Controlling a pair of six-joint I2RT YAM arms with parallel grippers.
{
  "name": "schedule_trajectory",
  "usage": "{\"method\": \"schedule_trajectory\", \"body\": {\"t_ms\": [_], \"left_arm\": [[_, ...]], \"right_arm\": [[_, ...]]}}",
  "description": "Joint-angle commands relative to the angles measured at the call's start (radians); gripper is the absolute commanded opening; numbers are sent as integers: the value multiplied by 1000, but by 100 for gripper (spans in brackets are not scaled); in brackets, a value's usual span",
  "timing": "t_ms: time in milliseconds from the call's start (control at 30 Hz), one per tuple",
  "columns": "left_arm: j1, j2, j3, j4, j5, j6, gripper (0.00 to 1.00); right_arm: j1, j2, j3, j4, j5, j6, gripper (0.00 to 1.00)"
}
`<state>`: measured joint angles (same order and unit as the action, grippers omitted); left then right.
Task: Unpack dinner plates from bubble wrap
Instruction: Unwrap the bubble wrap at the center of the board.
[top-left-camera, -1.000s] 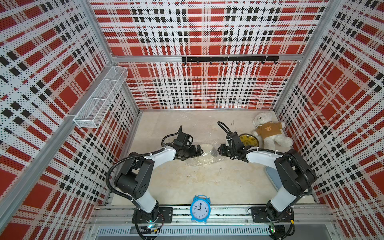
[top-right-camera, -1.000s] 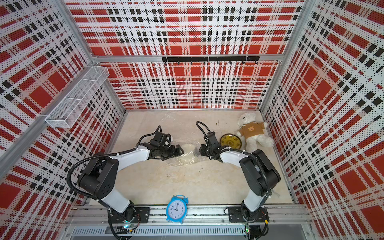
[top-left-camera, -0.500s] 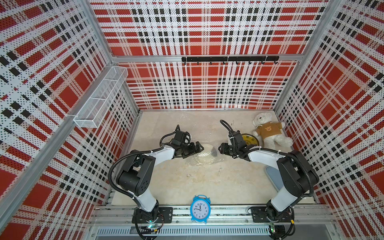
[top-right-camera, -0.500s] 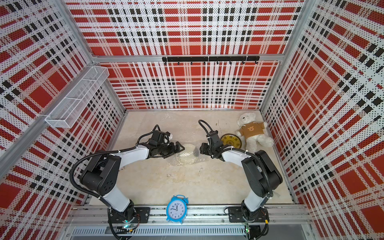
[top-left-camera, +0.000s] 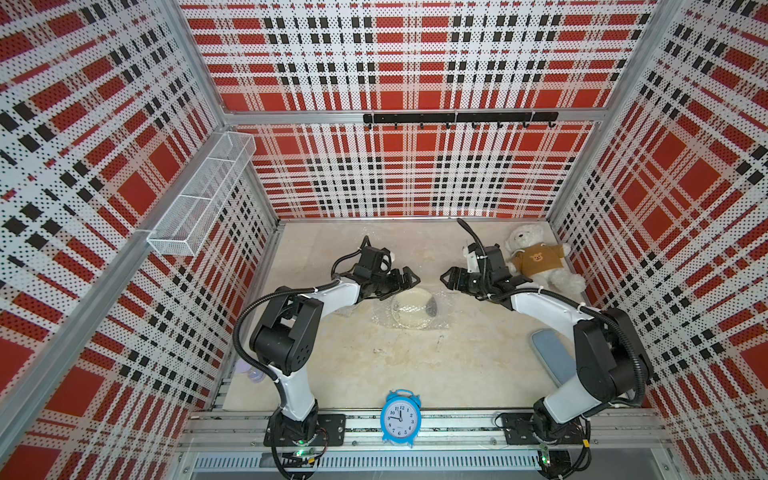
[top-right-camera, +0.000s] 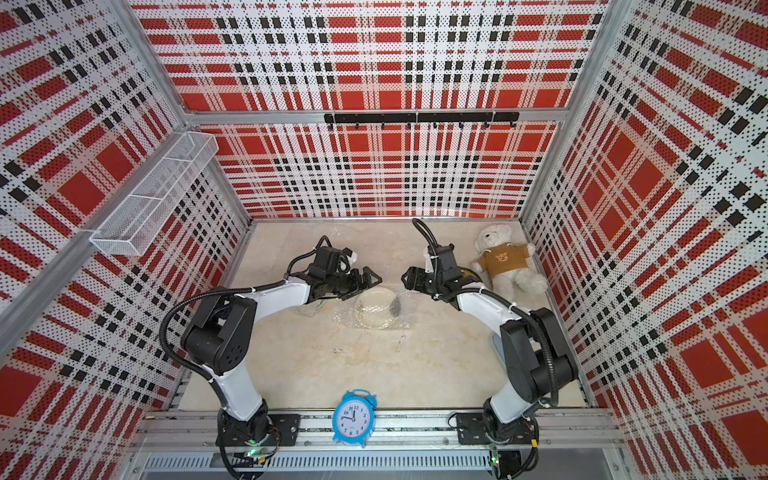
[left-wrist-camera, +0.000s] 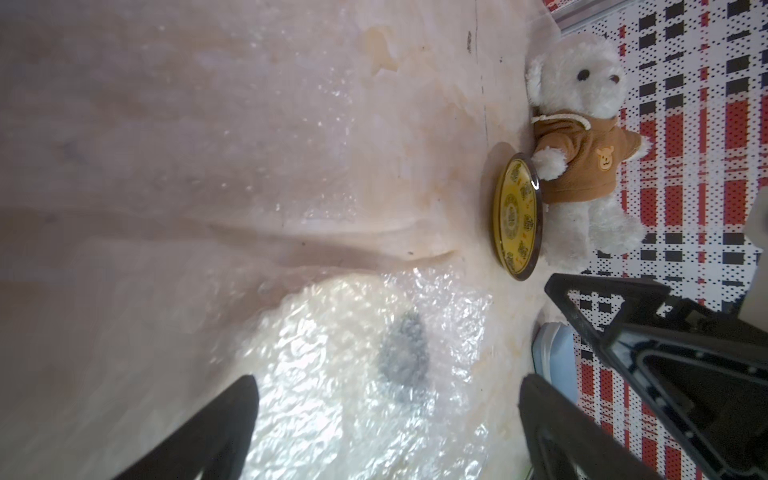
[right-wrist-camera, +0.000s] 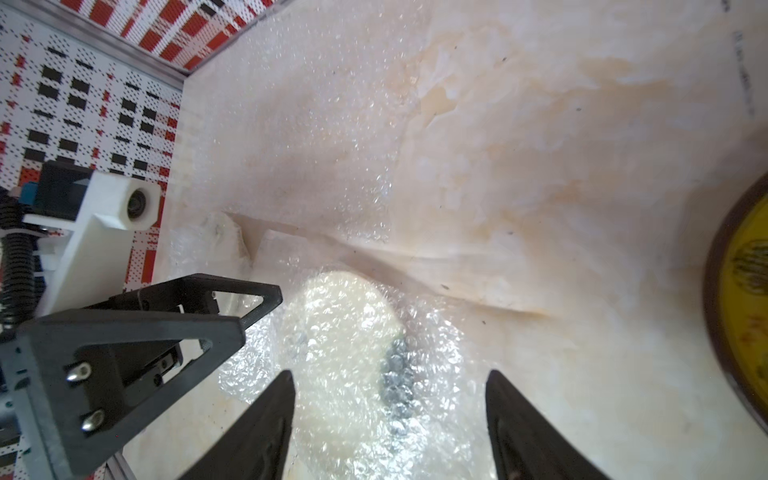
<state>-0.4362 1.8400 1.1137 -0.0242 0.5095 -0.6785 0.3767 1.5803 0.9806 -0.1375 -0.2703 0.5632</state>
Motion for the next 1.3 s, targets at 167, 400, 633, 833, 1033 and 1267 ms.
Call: {"method": "schedule_trajectory", "body": {"t_ms": [167, 400, 633, 833, 1033, 1267], "left_arm": [[-13, 42, 135, 10, 26, -15, 99], [-7, -66, 175, -142, -41, 63, 99], [8, -195, 112, -218, -101, 97, 99], [16, -310, 10, -271, -162, 100, 99], [36, -430, -100, -302, -234, 75, 99], [60, -504, -152, -289, -219, 62, 99]], "right_arm": [[-8, -23, 2, -48, -52, -39, 76], [-1, 17, -7, -28, -91, -43, 74], [-1, 115, 55, -62, -89, -98, 73], [-1, 175, 99, -79, -104, -111, 71], [-1, 214, 151, -89, -101, -141, 71], [-1, 301, 210, -93, -130, -147, 71]]}}
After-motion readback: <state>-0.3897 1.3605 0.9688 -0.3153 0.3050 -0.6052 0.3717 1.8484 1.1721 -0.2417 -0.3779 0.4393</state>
